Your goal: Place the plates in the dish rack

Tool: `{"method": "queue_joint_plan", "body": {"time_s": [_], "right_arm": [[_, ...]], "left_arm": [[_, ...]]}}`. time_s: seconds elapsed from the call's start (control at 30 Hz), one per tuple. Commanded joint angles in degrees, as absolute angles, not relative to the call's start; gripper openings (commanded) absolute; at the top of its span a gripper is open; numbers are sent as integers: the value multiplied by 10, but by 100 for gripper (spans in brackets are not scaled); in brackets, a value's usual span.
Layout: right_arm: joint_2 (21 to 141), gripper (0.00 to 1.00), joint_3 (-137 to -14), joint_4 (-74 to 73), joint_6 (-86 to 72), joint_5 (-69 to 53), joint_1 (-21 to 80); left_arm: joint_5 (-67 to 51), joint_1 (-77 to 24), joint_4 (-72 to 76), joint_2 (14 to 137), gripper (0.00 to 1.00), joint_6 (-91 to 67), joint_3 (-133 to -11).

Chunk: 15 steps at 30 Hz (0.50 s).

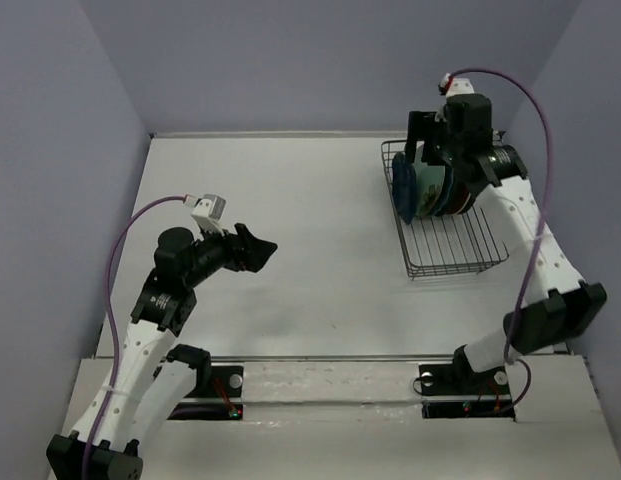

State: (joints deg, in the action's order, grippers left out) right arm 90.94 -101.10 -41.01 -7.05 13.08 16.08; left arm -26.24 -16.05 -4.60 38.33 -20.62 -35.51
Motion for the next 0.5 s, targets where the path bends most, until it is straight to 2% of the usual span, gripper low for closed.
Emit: {"method": "queue_joint_plan", "body": {"time_s": [0.0, 0.03, 0.07, 0.17, 0.2, 0.3, 0.47], "right_arm": [[708, 90, -846, -238, -136, -36, 157], [671, 99, -813, -218, -142, -72, 157], [604, 100, -764, -194, -150, -87, 157], [480, 100, -696, -192, -168, -126, 157], [479, 100, -679, -192, -170, -137, 157], [330, 100, -623, -190, -185, -188, 157], [188, 100, -565, -192, -203, -178, 157]], "left_arm": [[-258, -163, -28, 368, 99, -218, -386], [-259, -163, -27, 369, 99, -221, -403], [-264, -163, -26, 368, 99, -224, -413], [-257, -164, -19, 360, 99, -236, -457], [-252, -163, -17, 357, 99, -242, -465], [-250, -164, 2, 342, 99, -257, -499], [-226, -163, 31, 306, 99, -263, -520]]}}
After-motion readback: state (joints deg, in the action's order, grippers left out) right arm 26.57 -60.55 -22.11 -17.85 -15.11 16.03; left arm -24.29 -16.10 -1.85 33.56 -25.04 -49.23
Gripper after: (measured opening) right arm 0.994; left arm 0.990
